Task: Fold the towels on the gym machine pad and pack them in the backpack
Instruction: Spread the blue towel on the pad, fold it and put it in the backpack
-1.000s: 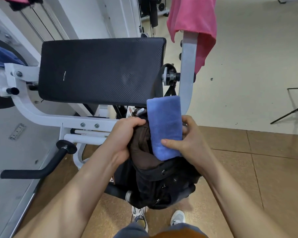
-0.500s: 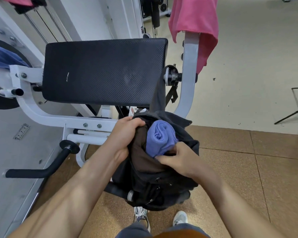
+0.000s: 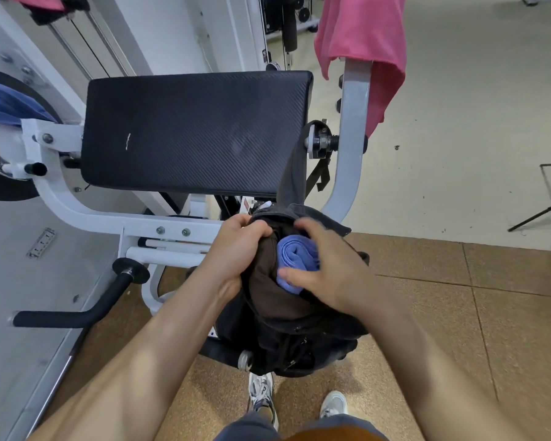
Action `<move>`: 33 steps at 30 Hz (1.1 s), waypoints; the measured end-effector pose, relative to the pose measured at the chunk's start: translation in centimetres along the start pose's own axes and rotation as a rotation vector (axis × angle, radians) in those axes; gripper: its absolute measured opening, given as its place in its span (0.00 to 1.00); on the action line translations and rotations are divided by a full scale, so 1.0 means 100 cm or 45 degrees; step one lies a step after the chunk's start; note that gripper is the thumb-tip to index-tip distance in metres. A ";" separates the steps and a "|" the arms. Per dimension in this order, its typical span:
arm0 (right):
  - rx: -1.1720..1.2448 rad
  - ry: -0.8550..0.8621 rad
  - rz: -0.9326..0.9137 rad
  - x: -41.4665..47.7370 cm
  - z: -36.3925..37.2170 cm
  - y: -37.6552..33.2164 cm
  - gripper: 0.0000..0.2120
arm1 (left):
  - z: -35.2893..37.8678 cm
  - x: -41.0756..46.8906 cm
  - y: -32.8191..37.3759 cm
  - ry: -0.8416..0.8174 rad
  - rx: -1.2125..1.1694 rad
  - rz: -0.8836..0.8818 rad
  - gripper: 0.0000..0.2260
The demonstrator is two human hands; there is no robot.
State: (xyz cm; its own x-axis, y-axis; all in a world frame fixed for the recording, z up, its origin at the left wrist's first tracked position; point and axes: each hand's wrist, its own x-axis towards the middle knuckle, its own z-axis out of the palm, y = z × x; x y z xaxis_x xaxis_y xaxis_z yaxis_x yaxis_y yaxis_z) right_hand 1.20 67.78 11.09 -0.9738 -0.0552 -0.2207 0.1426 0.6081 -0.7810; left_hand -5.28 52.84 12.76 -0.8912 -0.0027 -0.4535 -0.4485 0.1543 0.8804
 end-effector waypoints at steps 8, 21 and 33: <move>-0.526 -0.048 -0.116 0.023 0.041 0.000 0.07 | -0.001 -0.004 -0.004 -0.046 0.067 0.022 0.03; 0.654 0.299 0.751 -0.012 0.020 0.063 0.25 | 0.016 -0.013 -0.030 -0.081 0.108 0.043 0.06; 0.547 0.404 0.339 -0.030 -0.042 0.066 0.22 | -0.023 0.009 -0.052 0.179 1.181 0.207 0.08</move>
State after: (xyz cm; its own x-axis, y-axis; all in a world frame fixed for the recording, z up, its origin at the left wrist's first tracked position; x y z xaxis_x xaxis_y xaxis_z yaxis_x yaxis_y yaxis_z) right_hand 4.28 75.28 9.04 -0.8906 0.3350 -0.3075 0.3835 0.1901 -0.9038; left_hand -3.95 49.74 8.11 -0.9650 -0.0217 -0.2613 -0.1398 0.8856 0.4430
